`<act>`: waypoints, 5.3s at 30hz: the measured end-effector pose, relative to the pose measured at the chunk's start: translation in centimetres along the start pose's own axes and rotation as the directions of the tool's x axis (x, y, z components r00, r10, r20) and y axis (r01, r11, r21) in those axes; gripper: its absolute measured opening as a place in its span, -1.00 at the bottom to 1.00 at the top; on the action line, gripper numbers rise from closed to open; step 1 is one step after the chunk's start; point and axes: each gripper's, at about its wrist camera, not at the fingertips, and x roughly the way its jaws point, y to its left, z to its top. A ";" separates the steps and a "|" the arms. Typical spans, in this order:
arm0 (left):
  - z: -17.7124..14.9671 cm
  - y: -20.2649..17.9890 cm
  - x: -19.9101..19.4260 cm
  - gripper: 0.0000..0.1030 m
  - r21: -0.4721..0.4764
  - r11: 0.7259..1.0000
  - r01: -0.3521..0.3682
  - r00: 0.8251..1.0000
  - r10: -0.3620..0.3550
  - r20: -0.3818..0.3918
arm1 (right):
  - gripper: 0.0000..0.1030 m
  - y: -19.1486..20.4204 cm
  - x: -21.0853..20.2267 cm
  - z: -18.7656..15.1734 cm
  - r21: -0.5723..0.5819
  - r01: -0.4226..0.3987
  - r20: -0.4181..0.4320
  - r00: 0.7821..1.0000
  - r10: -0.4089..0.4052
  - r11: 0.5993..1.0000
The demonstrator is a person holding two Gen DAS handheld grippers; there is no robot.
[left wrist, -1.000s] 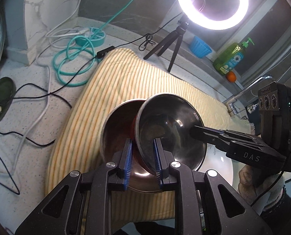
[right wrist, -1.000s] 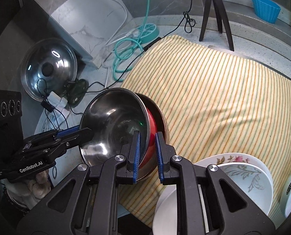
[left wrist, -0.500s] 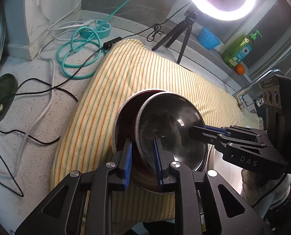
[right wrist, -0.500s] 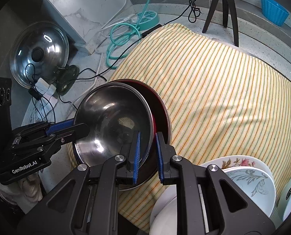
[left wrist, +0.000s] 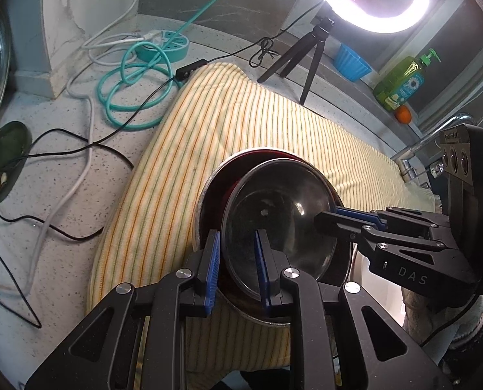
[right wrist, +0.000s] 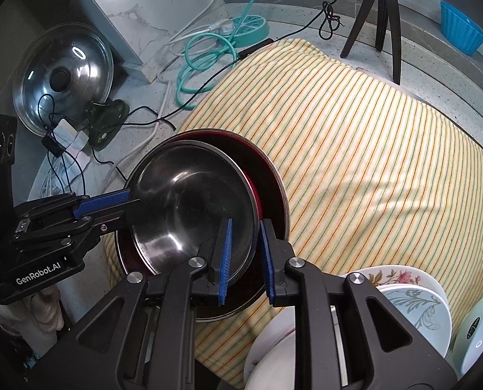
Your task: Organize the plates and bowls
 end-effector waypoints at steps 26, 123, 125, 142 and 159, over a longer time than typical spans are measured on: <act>0.8 -2.3 -2.3 -0.63 0.021 0.999 0.038 0.997 -0.040 0.073 | -0.06 -1.4 -4.7 -1.4 0.048 -0.063 0.124 0.991 0.056 0.997; 0.8 -22.0 4.9 -0.59 0.270 0.906 0.327 0.945 -0.315 -0.087 | -0.68 -19.6 -16.8 -11.2 0.426 0.006 0.267 0.955 -0.132 0.905; 1.0 -20.9 4.0 -0.60 0.259 0.912 0.317 0.948 -0.311 -0.065 | -0.69 -18.2 -16.5 -10.2 0.397 -0.007 0.273 0.956 -0.111 0.918; 1.5 -8.7 -2.3 -0.60 0.106 0.972 0.208 0.974 -0.216 0.073 | -0.68 -6.8 -10.7 -3.7 0.195 -0.092 0.236 0.971 0.045 0.976; 0.8 -1.1 -3.3 -0.60 -0.023 0.988 0.152 0.985 -0.149 0.089 | -0.68 -0.9 -4.1 -0.7 0.100 -0.088 0.114 0.991 0.076 0.991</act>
